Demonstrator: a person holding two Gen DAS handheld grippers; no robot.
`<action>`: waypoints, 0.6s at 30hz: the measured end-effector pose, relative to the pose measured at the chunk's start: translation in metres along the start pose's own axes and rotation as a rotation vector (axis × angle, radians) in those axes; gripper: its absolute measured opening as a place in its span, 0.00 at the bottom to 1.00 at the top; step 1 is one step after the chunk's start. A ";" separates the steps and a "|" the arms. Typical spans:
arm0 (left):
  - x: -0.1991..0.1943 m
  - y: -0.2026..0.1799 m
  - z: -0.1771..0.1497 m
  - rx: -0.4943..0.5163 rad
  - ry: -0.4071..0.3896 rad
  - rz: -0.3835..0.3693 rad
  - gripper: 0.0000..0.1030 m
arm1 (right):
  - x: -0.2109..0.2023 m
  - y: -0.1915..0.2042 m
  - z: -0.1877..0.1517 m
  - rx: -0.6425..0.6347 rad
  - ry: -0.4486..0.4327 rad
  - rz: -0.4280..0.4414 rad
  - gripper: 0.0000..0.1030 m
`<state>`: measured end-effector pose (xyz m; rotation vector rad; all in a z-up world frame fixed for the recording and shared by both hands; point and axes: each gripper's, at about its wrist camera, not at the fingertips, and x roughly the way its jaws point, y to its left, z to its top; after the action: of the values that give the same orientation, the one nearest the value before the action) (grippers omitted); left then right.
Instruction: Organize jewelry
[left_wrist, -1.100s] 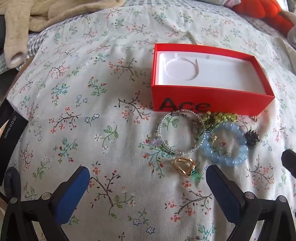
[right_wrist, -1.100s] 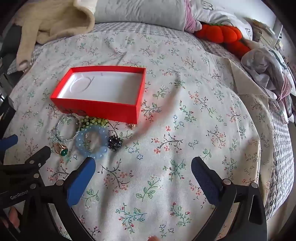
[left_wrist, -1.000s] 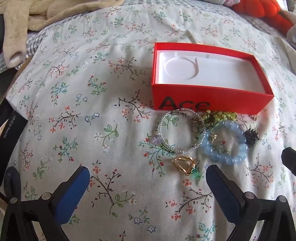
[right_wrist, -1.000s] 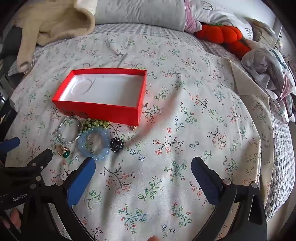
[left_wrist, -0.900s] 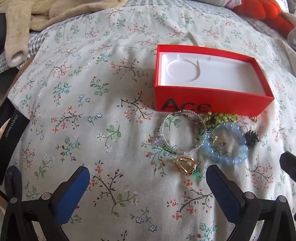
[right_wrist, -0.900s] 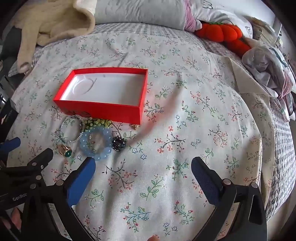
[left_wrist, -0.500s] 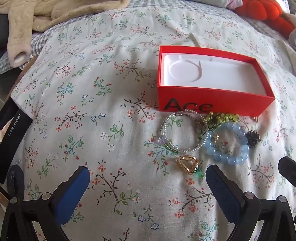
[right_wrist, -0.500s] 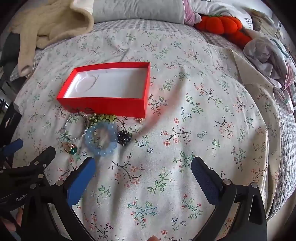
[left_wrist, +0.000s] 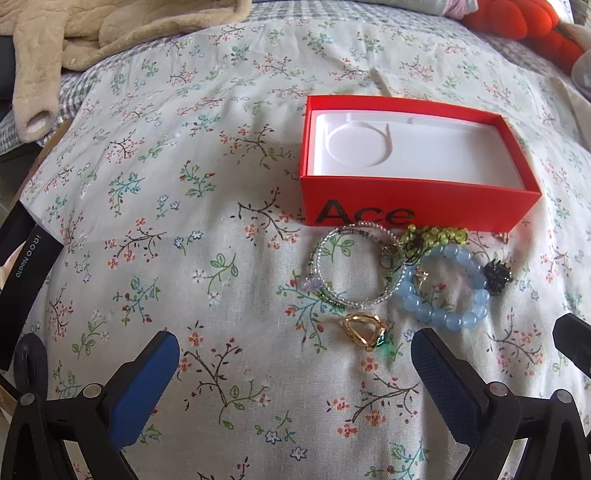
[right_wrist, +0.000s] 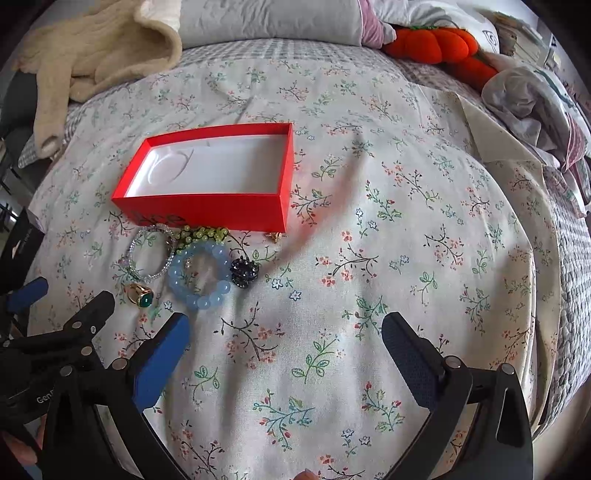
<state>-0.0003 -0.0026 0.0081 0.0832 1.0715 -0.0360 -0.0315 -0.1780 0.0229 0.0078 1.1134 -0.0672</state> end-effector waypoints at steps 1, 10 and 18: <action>-0.001 0.001 -0.004 -0.001 -0.004 0.000 1.00 | 0.000 0.000 0.000 0.000 -0.001 0.000 1.00; -0.003 0.001 -0.004 0.003 -0.008 0.000 1.00 | 0.000 0.000 0.000 0.005 0.000 0.002 1.00; -0.002 0.000 -0.004 0.002 -0.008 0.001 1.00 | 0.001 0.001 0.000 0.006 -0.001 0.001 1.00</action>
<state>-0.0047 -0.0021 0.0084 0.0850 1.0630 -0.0361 -0.0314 -0.1773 0.0221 0.0134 1.1123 -0.0697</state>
